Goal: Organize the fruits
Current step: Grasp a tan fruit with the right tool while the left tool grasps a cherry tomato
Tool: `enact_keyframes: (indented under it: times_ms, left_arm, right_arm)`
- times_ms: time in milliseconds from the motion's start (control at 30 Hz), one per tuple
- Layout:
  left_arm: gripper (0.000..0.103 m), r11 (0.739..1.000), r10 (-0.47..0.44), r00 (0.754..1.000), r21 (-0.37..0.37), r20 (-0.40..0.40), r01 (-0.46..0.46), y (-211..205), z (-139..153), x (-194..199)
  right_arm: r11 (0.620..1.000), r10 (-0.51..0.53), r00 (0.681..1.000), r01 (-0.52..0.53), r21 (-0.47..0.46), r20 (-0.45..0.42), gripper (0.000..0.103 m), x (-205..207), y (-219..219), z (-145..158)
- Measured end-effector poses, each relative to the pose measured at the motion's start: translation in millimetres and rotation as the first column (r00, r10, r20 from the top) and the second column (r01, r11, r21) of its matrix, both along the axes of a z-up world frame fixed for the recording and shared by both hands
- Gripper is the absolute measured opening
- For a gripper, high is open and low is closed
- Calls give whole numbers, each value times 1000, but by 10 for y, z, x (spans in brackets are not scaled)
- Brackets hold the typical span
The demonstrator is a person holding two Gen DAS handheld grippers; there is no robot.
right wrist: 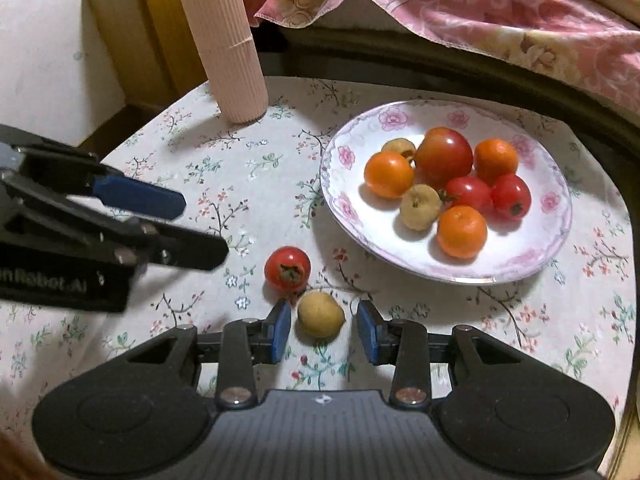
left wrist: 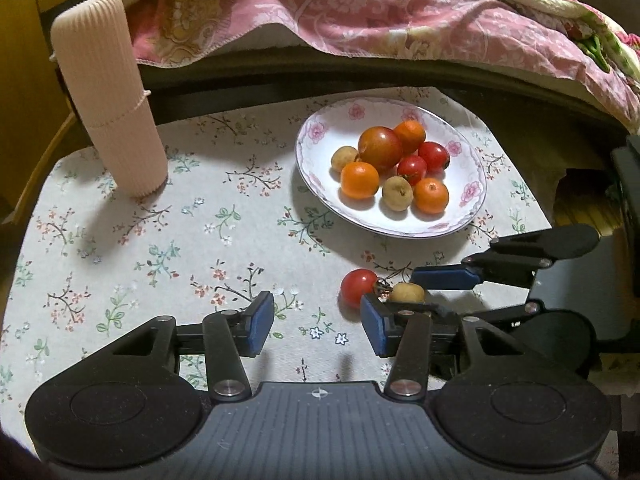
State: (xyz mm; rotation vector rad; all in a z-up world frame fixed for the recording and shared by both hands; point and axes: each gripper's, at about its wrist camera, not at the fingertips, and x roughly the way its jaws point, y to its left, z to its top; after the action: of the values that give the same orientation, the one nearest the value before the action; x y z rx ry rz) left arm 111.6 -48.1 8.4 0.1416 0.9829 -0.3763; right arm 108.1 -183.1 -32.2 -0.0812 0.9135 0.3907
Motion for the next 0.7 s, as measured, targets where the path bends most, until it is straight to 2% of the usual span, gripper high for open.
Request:
enact_keyframes:
  times_ms: [33, 67, 200, 500, 700]
  left_arm:
    - [57, 1000, -5, 1000, 1, -1, 5, -13, -10, 2]
    - [57, 1000, -10, 1000, 1, -1, 10, -19, -22, 5]
    - [57, 999, -45, 999, 8, -3, 45, -110, -85, 4]
    - [56, 993, -104, 995, 49, 4, 104, -400, -269, 58]
    - [44, 993, -95, 995, 64, -12, 96, -450, -379, 128]
  right_arm:
    - [1000, -1, 1000, 1, 1, -1, 34, 15, 3, 3]
    - [1000, -2, 1000, 2, -1, -5, 26, 24, 0, 6]
    - [1000, 20, 1000, -20, -21, -21, 26, -37, -21, 24]
    - [997, -71, 996, 71, -11, -61, 26, -242, -394, 44]
    - [998, -70, 996, 69, -5, -61, 26, -218, -432, 69]
